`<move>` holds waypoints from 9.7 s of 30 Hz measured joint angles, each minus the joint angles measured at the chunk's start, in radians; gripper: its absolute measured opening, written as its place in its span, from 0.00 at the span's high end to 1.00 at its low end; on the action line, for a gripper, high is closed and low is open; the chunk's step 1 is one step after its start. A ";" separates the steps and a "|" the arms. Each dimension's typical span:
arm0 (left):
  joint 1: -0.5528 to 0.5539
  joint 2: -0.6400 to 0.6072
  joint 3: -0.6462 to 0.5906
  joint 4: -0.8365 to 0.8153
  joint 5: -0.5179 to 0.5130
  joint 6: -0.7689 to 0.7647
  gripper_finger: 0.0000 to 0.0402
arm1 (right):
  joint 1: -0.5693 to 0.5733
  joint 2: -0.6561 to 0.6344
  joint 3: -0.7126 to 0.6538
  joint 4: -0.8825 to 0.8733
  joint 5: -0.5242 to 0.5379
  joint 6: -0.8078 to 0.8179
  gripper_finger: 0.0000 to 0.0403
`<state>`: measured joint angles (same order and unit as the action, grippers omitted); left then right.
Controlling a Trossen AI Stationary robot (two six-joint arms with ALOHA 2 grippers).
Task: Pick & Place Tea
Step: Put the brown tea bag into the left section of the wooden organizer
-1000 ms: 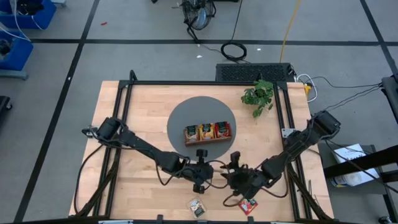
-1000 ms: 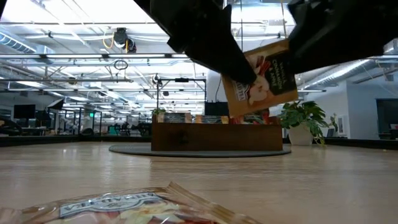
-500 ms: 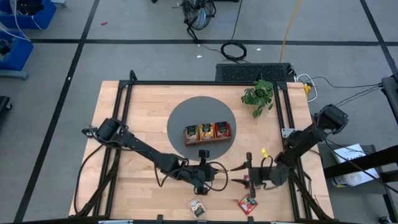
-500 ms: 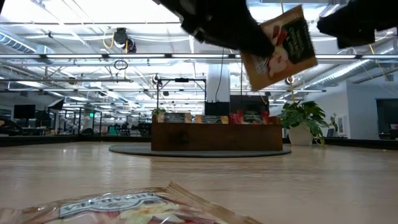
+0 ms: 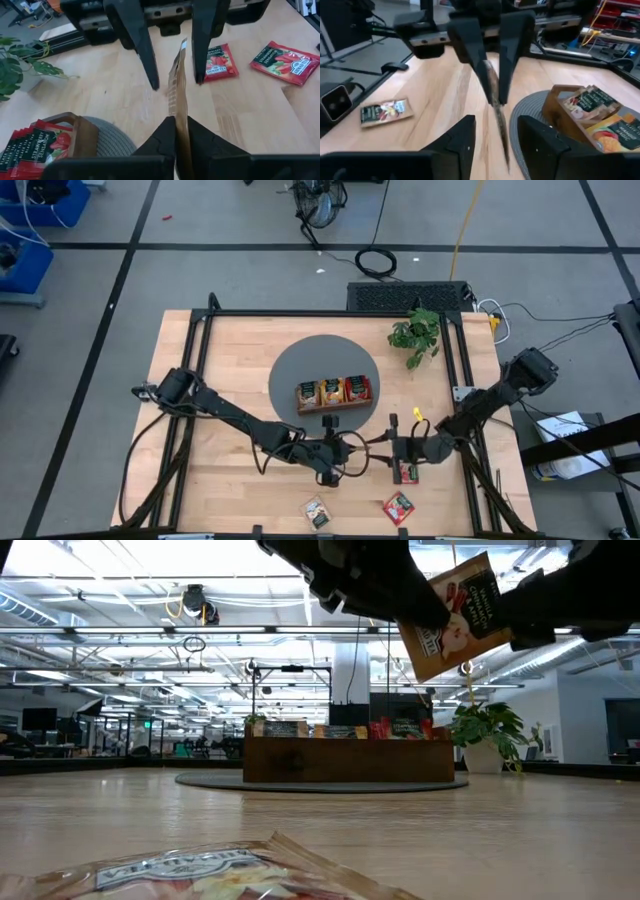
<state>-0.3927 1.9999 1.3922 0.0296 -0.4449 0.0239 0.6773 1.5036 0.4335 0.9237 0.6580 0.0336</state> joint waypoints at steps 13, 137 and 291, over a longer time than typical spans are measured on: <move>0.000 0.000 0.000 -0.003 0.008 0.006 0.90 | -0.021 0.000 0.000 0.005 -0.018 -0.022 0.99; -0.389 -0.178 -0.447 -0.069 -0.193 -0.655 0.93 | -0.423 -0.011 0.676 -1.217 -0.502 -0.082 1.00; -0.389 -0.178 -0.486 0.071 -0.141 -0.547 0.91 | -0.705 0.327 0.441 -0.077 -0.660 -0.039 1.00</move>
<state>-0.7815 1.8217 0.9062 0.1009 -0.5861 -0.5236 -0.0277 1.8309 0.8745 0.8466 -0.0024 -0.0059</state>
